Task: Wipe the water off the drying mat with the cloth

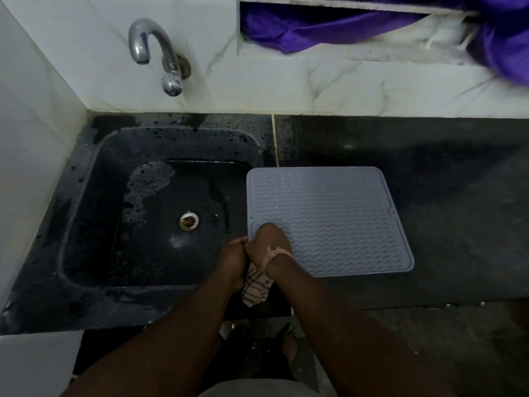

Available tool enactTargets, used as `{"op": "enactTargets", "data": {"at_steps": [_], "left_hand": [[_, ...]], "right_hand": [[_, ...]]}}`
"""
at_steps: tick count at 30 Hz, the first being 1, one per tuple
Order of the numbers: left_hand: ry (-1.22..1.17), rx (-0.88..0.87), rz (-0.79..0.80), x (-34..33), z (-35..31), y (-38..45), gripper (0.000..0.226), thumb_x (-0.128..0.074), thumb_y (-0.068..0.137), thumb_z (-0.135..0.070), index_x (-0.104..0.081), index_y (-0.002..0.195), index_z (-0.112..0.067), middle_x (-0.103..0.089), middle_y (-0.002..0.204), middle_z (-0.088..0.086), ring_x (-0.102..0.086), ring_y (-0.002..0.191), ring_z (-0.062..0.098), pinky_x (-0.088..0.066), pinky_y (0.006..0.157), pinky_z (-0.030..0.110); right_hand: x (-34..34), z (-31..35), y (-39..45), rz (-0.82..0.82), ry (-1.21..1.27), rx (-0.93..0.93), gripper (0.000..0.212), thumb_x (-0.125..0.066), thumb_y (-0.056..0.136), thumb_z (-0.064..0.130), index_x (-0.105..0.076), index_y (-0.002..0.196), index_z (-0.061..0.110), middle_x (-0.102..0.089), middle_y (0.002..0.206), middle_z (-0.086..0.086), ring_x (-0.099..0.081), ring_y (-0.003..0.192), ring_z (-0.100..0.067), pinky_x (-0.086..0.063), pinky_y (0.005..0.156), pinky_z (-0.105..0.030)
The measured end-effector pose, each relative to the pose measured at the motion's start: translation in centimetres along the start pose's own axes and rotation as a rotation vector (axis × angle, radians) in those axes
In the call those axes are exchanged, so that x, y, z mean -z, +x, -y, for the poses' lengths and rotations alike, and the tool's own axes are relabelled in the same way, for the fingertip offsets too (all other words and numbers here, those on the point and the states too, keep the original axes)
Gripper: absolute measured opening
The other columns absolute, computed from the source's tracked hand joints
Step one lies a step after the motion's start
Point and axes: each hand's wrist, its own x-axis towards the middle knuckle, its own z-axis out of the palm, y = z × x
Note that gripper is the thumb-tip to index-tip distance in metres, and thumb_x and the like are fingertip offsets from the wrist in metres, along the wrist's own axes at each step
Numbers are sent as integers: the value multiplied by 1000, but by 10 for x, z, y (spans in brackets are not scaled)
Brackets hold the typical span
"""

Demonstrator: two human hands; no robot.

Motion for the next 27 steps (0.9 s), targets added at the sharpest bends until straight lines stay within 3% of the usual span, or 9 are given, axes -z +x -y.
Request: {"op": "enactTargets", "data": {"at_steps": [2,5,7,10,14,17,21,24,27], "left_hand": [[12,10,6,-2,-4,2,28,-50,99,-9,-72,113,0,-73,110,23,-71,103,37,-58,92,50],[27,27,-96,-13,-9,7,24,-53,96,-10,-71,106,1,-72,107,23,-68,97,37,-58,86,43],[182,-98,-187,-21,-12,6,19,-59,88,-11,-70,98,0,-72,105,16,-68,94,30,-57,82,39],[565,-371,-308,-36,-17,-5,24,-58,90,-8,-64,112,-3,-65,111,13,-62,105,29,-48,85,32],[978,-582,-370,-53,-12,-8,48,-66,84,-13,-64,131,-23,-54,134,21,-52,120,41,-47,102,45],[1196,-574,-381,-68,-6,-17,55,-71,81,-25,-58,133,-39,-31,155,7,-33,136,37,-33,113,50],[1244,-568,-284,-73,-4,-12,57,-76,81,-30,-58,135,-34,-38,150,4,-39,132,32,-32,114,42],[1215,-565,-239,-69,-3,-6,62,-81,77,-33,-59,136,-31,-44,147,8,-46,129,32,-38,112,41],[1292,-567,-246,-66,-7,-6,64,-80,78,-43,-56,138,-36,-43,146,2,-45,129,31,-41,109,43]], "right_hand": [[16,-10,6,75,185,-45,25,-62,86,12,-64,70,-6,-68,73,-17,-60,62,-17,-57,58,-35],[53,-37,2,44,375,-114,23,-71,84,20,-74,86,-3,-75,90,-17,-72,85,-26,-61,81,-41],[80,-62,-3,-38,391,-166,23,-72,84,20,-74,83,-3,-75,88,-16,-71,86,-29,-61,78,-37],[130,-107,-9,-186,297,-299,24,-64,88,16,-66,65,8,-65,68,-5,-64,75,-26,-47,54,-18],[184,-164,-17,-415,64,-412,20,-57,91,11,-70,95,-3,-65,85,-14,-66,88,-31,-45,69,-28],[201,-189,-14,-474,21,-493,21,-60,90,14,-68,97,-4,-63,86,-14,-61,81,-28,-44,68,-29],[198,-184,-1,-498,-82,-404,21,-56,95,16,-67,104,1,-67,107,-17,-64,95,-29,-53,80,-34],[175,-184,5,-512,-131,-327,22,-45,101,13,-64,110,5,-61,118,-15,-59,110,-27,-46,94,-32],[157,-190,7,-497,-206,-257,31,-34,103,7,-65,103,10,-61,112,-8,-54,113,-25,-37,102,-31]]}}
